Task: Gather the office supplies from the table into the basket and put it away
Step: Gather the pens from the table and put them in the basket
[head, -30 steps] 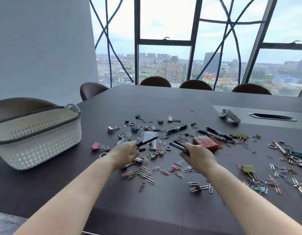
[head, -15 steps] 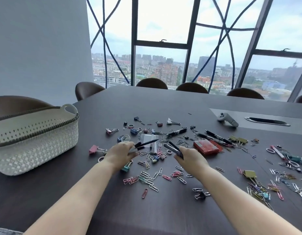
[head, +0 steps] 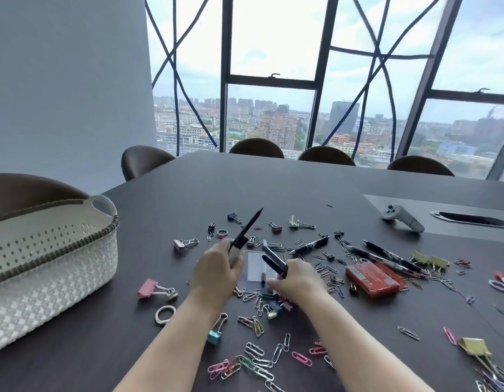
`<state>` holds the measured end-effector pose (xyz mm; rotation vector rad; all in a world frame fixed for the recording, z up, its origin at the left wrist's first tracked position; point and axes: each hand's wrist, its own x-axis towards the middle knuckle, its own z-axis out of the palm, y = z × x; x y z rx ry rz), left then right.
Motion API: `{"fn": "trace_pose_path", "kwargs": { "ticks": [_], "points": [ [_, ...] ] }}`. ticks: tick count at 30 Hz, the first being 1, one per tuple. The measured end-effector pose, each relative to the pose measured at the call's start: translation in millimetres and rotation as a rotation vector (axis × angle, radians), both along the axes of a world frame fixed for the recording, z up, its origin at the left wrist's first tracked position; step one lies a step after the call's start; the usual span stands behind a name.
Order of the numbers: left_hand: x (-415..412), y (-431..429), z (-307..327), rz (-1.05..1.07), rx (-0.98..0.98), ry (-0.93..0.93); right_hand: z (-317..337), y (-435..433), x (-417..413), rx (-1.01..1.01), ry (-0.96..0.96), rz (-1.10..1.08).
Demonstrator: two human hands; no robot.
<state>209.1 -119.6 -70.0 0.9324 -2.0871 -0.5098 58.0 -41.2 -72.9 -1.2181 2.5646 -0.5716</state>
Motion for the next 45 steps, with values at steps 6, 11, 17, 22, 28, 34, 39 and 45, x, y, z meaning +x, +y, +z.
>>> {"fn": "trace_pose_path", "kwargs": {
  "ticks": [6,11,17,22,28,34,39,45],
  "points": [
    [-5.7,1.0,4.3,-0.037,-0.008,-0.062,9.5,4.8,-9.8,-0.001,-0.001,-0.015],
    [-15.1,1.1,-0.3,-0.068,0.057,-0.179,17.4,26.1,-25.5,-0.028,0.061,0.043],
    [-34.5,-0.6,1.3,0.057,0.082,-0.422,14.5,41.9,-52.1,-0.061,0.010,0.024],
    [-42.5,-21.0,11.7,0.188,0.132,-0.705,20.4,44.8,-58.4,-0.064,-0.033,0.052],
    [-52.3,-14.8,11.6,0.177,0.108,-0.725,15.3,52.5,-72.3,-0.066,0.020,0.053],
    [-67.0,-9.9,0.7,0.130,0.144,-0.720,18.0,51.0,-84.7,-0.076,0.170,0.035],
    [-80.8,-18.0,1.0,0.099,0.171,-0.634,17.5,34.2,-107.4,-0.070,0.185,0.044],
    [-119.0,-13.4,3.7,-0.027,0.124,-0.588,14.2,21.2,-136.9,-0.078,0.175,0.008]
  ]
}}
